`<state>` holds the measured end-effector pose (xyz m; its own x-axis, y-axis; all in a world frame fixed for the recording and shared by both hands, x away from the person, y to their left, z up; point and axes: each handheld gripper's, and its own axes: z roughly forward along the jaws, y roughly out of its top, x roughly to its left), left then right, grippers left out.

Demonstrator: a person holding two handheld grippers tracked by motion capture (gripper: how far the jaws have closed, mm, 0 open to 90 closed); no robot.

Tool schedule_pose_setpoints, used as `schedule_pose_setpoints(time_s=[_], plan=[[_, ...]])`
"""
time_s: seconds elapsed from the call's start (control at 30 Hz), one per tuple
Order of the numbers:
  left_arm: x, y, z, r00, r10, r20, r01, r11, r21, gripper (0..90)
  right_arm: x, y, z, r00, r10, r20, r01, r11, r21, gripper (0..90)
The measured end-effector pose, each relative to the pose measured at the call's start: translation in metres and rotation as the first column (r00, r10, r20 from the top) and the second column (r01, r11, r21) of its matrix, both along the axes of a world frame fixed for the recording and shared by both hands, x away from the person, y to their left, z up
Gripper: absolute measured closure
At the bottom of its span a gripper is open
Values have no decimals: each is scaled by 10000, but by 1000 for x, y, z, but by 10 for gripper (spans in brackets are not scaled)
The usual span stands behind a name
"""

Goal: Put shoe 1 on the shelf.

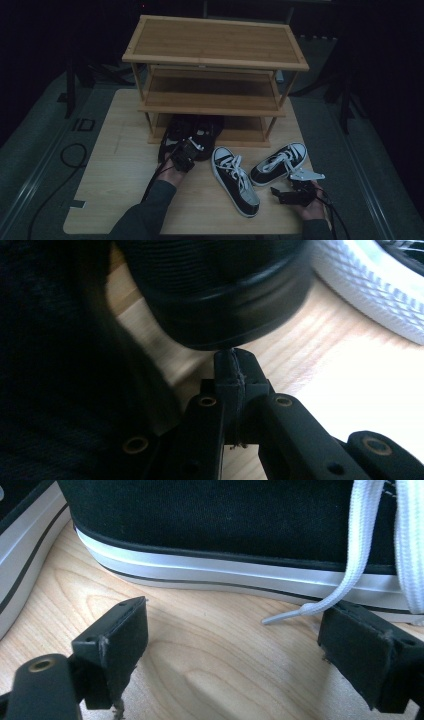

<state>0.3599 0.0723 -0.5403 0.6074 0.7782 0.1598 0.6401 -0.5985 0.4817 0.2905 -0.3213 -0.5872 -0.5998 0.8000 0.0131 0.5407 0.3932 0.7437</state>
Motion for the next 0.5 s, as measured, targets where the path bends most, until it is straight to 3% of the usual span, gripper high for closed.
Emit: schedule_pose_setpoints(time_s=[0.23, 0.5], plan=[[6, -8, -5, 9998, 74, 160, -77, 9998, 187, 900, 0, 0, 0, 10000, -2, -4, 2, 10000, -22, 123], [19, -18, -7, 9988, 406, 261, -408, 9992, 58, 900, 0, 0, 0, 10000, 2, -1, -2, 10000, 6, 123]])
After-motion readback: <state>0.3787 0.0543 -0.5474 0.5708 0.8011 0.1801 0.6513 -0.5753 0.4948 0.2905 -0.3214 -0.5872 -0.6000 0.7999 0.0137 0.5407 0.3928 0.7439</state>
